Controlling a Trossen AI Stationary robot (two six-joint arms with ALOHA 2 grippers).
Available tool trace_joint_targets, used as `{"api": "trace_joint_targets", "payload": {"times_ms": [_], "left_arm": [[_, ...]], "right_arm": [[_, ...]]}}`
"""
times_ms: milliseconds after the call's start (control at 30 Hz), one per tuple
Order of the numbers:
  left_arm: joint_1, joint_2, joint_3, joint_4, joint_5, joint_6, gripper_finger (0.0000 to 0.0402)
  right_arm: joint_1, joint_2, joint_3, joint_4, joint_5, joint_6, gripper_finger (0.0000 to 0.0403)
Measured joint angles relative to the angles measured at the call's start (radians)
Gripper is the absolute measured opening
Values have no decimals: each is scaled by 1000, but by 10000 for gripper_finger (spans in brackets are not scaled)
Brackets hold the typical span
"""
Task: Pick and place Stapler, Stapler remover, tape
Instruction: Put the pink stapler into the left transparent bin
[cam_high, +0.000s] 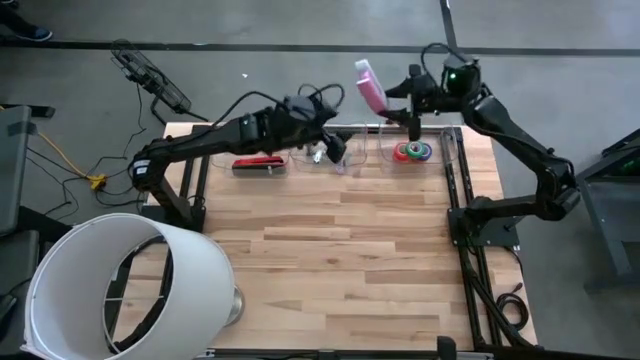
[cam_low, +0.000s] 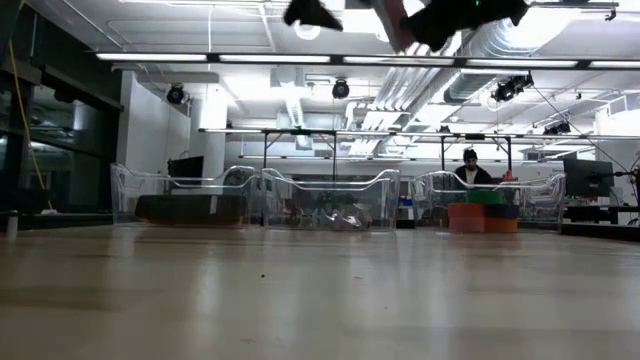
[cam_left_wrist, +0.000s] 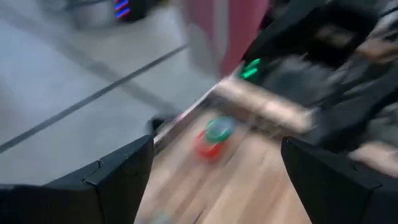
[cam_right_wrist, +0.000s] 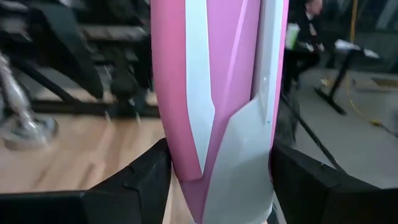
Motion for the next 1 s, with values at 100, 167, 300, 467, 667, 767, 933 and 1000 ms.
{"api": "trace_joint_targets", "payload": {"times_ms": [100,167,300,467,667,767,933,1000], "left_arm": [[56,13,-8,120,188,37,346],[91,21,-9,172,277,55,346],[147,29,-8,243,344,71,346],[182,29,-8,250,338,111,346],[190,29,-8,260,319,56,347],[190,35,-8,300,365,51,347],[187,69,-6,453,487,31,347],[188,76,-7,450,487,30,347]], "right_arm": [[-9,1,43,35,-51,59,222],[-19,1,65,44,-61,82,222],[-41,1,77,39,-38,111,222],[-54,2,76,-1,28,101,222],[-46,2,76,-5,24,91,222],[-38,8,76,-5,20,82,222],[-38,34,76,29,-21,116,222],[-33,36,75,49,-37,136,222]]}}
